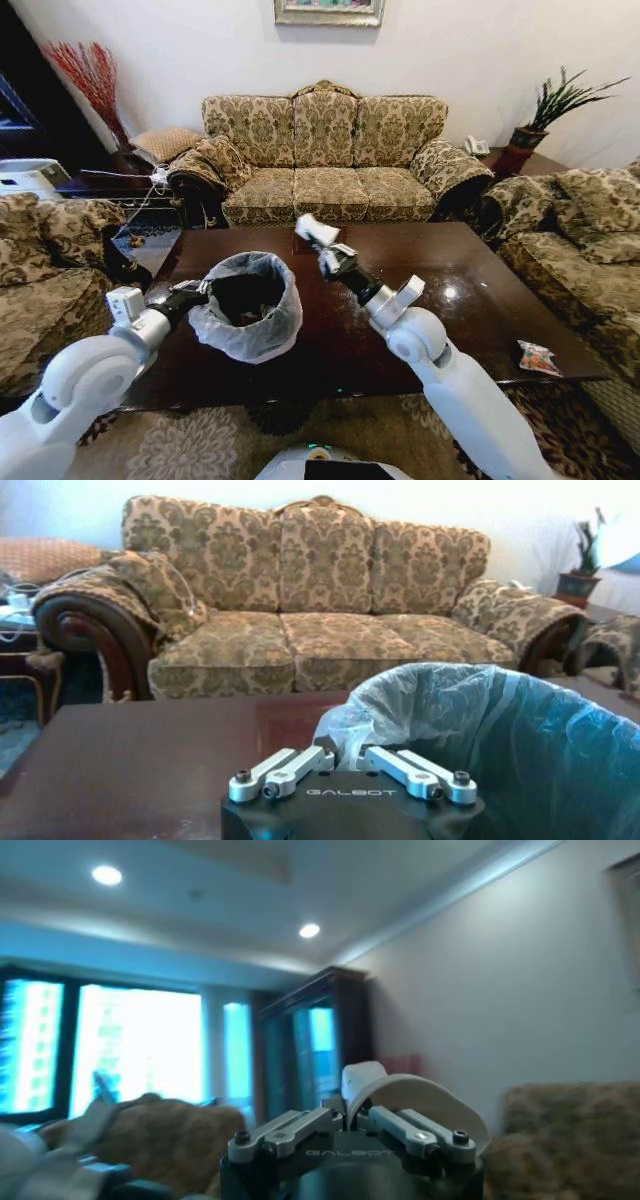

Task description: Move to the front of the table and place the trash on the table into the trash bin.

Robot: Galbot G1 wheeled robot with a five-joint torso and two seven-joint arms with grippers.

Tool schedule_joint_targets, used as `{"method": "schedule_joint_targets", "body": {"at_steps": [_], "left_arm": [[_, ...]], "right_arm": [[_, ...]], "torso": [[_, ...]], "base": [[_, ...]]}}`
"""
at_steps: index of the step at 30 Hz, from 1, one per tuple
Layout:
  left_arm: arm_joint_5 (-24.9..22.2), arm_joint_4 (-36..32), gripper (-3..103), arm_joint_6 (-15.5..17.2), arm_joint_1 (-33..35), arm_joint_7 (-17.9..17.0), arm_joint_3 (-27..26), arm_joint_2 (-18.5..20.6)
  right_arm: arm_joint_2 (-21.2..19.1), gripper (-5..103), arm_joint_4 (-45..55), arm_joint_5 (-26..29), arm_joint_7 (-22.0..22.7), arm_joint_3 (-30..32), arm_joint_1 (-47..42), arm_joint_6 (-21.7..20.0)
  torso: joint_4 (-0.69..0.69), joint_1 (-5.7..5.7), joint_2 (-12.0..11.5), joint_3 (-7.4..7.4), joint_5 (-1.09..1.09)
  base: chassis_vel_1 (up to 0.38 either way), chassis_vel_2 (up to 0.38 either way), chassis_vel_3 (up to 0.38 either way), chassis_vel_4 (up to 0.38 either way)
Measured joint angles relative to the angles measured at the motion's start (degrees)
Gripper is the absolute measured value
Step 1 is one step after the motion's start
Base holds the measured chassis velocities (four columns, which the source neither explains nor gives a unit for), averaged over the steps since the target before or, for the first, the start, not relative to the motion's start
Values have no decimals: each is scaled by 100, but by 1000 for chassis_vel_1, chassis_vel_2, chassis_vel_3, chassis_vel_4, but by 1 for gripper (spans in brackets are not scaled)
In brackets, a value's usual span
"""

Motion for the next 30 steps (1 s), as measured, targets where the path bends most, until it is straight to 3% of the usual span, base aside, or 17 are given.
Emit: {"method": "schedule_joint_targets", "body": {"at_steps": [4,9,10,16,20,21,23,25,27,28,30], "left_arm": [[107,-71,4,1,21,80,19,-110],[172,-253,4,0,120,183,-96,-273],[172,-253,4,0,120,183,-96,-273],[188,-265,4,-18,67,182,-85,-417],[203,-282,4,-18,78,194,-71,-426],[233,-283,4,-18,101,208,-66,-433],[262,-284,4,-19,111,213,-64,-443],[265,-286,4,-19,111,215,-64,-451],[268,-291,4,-22,109,233,-70,-497],[268,-291,4,-22,109,233,-70,-497],[300,-292,4,-31,124,250,-72,-530]], "right_arm": [[5,-3,-46,-45,-134,-389,253,-248],[139,18,-310,-302,-576,-485,524,-483],[139,18,-310,-302,-576,-485,524,-483],[75,45,-320,-605,-705,-638,521,-493],[45,51,-345,-782,-765,-691,491,-462],[7,61,-368,-1012,-859,-775,529,-435],[-47,72,-385,-1271,-1045,-870,729,-422],[-70,72,-382,-1283,-1050,-911,823,-393],[-123,83,-224,-1085,-807,-1052,1105,-374],[-123,83,-224,-1085,-807,-1052,1105,-374],[-231,93,-195,-1083,-938,-1097,1312,-551]], "torso": [[1,0,0,0,-3],[1,0,0,0,0],[1,0,0,0,0],[1,0,0,0,-1],[0,0,0,0,-1],[0,0,0,0,0],[0,0,0,0,1],[1,0,0,0,0],[1,0,0,0,-1],[1,0,0,0,-1],[1,0,0,0,0]], "base": [[0,0,0,0],[0,0,0,0],[0,0,0,0],[0,0,0,0],[0,0,0,0],[0,0,0,0],[0,0,0,0],[0,0,0,0],[0,0,0,0],[0,0,0,0],[0,0,0,0]]}}
